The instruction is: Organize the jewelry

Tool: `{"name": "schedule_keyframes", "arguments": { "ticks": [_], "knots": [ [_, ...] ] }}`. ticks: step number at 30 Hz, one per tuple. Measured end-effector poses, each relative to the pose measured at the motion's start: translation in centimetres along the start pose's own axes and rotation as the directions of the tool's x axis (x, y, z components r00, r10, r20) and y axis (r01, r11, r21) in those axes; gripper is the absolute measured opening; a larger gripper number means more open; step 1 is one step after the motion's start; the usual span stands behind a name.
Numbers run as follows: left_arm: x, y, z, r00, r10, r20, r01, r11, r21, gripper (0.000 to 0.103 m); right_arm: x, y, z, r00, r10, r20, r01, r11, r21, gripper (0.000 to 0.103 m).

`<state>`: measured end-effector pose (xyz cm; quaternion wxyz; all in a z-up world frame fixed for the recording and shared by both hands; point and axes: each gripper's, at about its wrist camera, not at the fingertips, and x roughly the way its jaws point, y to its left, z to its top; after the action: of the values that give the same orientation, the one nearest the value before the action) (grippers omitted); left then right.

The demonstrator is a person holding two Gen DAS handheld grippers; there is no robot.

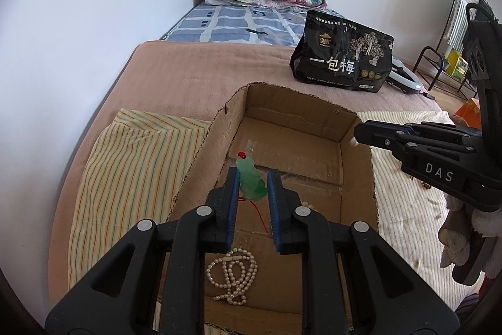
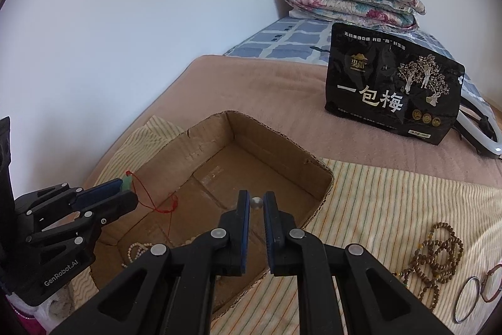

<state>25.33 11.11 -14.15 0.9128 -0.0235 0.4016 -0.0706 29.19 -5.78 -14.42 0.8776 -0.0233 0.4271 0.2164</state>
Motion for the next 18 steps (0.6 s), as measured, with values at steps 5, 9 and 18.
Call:
{"name": "schedule_keyframes", "arguments": {
  "ticks": [5,9,18],
  "knots": [
    [-0.1,-0.2,-0.1,1.0,0.012,-0.005,-0.012,1.0,0.008,0.024,-0.2,0.4,0.1,1.0,-0.013,0.006,0.013,1.0,-0.016,0.028],
    [-0.6,-0.3,-0.2,1.0,0.011,0.015,-0.011,1.0,0.003,0.044,-0.6,0.7,0.2,0.999,-0.035,0.012,0.036,0.999,-0.024,0.047],
    [-1.1,-0.4,-0.2,1.0,0.007,0.024,-0.007,1.0,0.002,0.06,-2.1,1.1,0.5,0.997,-0.06,0.056,0.062,0.998,-0.023,0.082]
  ]
}}
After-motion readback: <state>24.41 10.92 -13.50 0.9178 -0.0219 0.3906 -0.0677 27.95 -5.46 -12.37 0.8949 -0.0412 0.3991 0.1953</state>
